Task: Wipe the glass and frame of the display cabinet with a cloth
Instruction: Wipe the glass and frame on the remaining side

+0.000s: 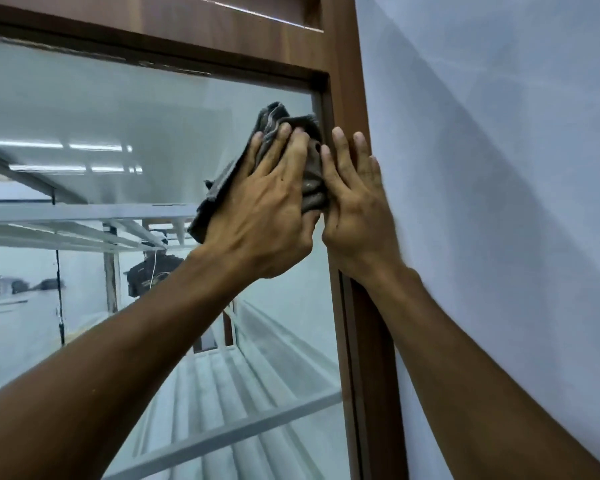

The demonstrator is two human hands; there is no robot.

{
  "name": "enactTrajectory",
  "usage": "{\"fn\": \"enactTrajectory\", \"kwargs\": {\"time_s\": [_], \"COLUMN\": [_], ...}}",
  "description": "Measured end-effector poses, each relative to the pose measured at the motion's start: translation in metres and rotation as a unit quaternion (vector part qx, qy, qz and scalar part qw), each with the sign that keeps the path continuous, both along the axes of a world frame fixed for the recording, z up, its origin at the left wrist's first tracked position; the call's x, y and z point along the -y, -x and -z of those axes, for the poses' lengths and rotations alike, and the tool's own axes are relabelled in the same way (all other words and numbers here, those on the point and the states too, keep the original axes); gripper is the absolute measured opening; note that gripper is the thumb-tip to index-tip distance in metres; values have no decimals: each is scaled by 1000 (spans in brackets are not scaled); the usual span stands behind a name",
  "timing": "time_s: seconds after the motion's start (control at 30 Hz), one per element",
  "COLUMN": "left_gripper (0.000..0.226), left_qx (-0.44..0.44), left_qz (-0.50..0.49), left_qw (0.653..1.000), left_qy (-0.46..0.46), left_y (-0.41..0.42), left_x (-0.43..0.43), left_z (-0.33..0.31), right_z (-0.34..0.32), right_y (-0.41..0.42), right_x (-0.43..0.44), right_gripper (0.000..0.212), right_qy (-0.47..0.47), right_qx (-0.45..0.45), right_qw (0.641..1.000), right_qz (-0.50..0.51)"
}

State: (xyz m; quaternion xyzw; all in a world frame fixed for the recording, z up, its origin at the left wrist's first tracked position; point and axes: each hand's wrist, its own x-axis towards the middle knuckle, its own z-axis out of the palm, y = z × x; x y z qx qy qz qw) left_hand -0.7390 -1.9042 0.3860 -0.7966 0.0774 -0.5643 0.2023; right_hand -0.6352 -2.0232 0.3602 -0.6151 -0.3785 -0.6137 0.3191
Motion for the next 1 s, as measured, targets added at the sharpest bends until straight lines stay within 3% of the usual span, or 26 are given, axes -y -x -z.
{"fn": "enactTrajectory", "kwargs": {"time_s": [0.1, 0.3, 0.5, 0.77, 1.0], "left_gripper": [78, 78, 81, 71, 71], "left_qx": [29, 1, 5, 0, -15], "left_qz": [-73, -95, -145, -159, -149], "left_qw": [996, 995, 988, 986, 987], "left_qy": [-33, -31, -44, -51, -54], "left_y": [-3, 4, 14, 15, 18], "left_x": [-4, -10, -18, -14, -13], "left_z": [15, 21, 44, 86, 139], "right_z": [12, 27, 56, 96, 153], "right_y": [1, 4, 6, 17, 20], "right_x": [1, 7, 6, 13, 15], "right_gripper": [68, 65, 63, 55, 55], "right_qy": [5, 86, 88, 106, 109], "right_qx": [14, -9, -18, -49, -57], "right_qw": [999, 994, 992, 982, 984], "right_qz": [38, 60, 89, 147, 128]}}
